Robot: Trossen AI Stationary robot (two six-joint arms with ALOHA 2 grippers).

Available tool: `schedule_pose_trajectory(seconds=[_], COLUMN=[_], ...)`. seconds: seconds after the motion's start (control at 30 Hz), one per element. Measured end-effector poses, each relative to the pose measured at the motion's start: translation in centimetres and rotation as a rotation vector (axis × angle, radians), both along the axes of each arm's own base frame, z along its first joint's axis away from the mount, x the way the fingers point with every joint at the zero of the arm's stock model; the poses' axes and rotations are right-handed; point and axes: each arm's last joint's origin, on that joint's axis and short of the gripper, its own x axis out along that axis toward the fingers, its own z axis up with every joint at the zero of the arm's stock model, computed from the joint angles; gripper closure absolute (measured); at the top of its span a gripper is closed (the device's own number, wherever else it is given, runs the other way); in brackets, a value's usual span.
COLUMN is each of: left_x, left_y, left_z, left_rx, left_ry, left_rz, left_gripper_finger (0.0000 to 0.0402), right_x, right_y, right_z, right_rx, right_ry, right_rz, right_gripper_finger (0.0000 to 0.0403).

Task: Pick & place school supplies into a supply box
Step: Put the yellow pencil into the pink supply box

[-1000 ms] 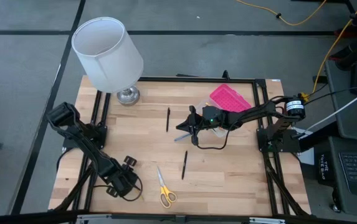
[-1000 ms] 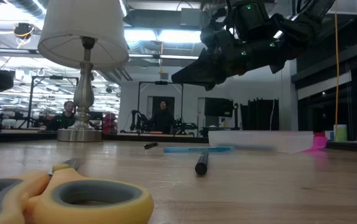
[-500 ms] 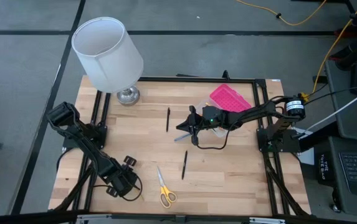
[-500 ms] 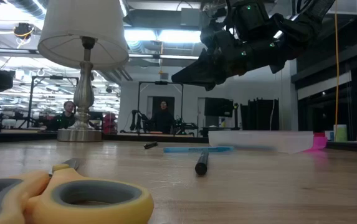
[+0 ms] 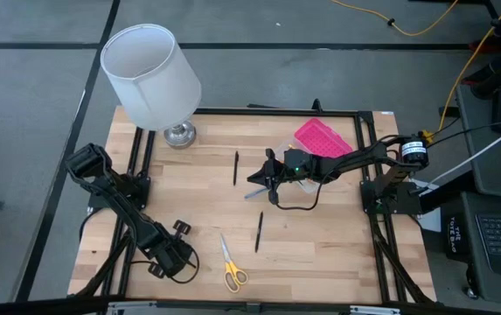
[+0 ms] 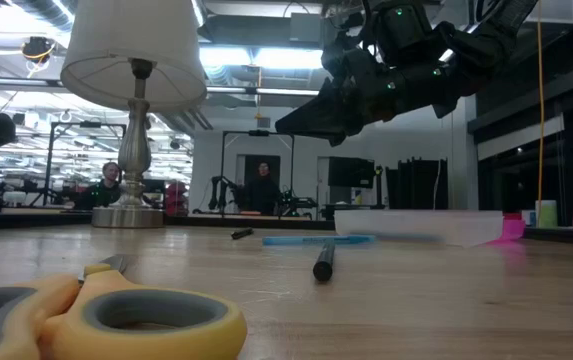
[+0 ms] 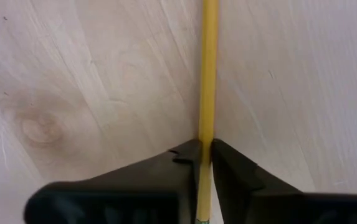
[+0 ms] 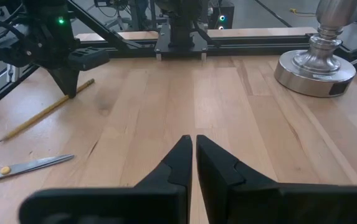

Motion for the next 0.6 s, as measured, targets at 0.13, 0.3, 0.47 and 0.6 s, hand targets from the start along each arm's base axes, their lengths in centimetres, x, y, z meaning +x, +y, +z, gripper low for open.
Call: schedule_pose_trajectory(seconds=[0.13,0.3,0.47,0.6], left_x=[-0.01,0.00,-0.03,-0.22], left_y=[0.02,0.03,0.02,0.20], left_z=[0.00,0.00,0.10,0.71], left_rx=[0.002,0.003,-0.006,-0.033], left_ry=[0.000,0.000,0.003,0.002], left_rz=[0.000,0.001,-0.001,0.006], left_gripper_finger=[0.0382,0.0385,0.0385,0.0386], right_x=[0.00,0.00,0.00,0.00], right_y=[0.00,0.00,0.00,0.00], right_z=[0.00,0.00,0.00,0.00], right_rx=[0.000,0.000,0.000,0.000], right_ry=[0.000,0.000,0.000,0.000], right_rz=[0.000,0.000,0.000,0.000], right_gripper_finger=[0.0375,0.0375,0.0375,0.0375])
